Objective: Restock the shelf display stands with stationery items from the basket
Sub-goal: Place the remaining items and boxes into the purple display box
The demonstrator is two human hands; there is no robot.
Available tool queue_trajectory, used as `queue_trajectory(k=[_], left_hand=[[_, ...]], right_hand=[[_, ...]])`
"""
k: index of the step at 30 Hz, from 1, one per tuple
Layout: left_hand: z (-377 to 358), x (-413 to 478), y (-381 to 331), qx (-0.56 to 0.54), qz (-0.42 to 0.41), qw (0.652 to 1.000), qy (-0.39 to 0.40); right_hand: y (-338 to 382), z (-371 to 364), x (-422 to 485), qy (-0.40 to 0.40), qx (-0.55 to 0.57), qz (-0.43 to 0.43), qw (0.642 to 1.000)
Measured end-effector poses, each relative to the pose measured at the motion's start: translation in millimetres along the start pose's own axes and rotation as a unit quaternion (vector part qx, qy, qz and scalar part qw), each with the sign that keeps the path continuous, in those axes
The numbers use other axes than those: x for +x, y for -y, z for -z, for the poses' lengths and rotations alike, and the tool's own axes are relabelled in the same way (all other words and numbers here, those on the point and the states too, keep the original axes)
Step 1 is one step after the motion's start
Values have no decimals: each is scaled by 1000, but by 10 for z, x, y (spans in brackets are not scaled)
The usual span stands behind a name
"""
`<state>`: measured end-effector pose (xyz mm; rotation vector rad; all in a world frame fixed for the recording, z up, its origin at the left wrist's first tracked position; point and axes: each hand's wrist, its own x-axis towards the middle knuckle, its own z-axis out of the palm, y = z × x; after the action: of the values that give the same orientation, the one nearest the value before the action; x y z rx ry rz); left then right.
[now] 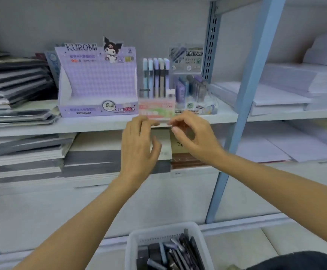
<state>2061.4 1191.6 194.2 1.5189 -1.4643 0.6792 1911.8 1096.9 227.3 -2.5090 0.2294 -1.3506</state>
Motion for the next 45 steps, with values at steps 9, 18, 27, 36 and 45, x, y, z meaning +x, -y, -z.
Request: queue_trajectory(k=[9,18,27,36,45], left_hand=[[-1186,-1997,69,-134,250,894,346],[-1468,-3601,336,23,232,735,637],[-1314,-3940,460,-11,208,748,631],[-1291,-3927,489,-22,243,754,611],[-1369,-3654,411,-218,450,726,472]], right_hand=[[-969,-777,-2005,334,14,-295,895],[-1119,-1683,-3558,511,0,-478,715],[-1038,-2139,-3719,491,-88,-523,692],[-1141,-2109,-3742,511,-26,-518,686],[-1373,-1816,-3275,411,125,-569,702]])
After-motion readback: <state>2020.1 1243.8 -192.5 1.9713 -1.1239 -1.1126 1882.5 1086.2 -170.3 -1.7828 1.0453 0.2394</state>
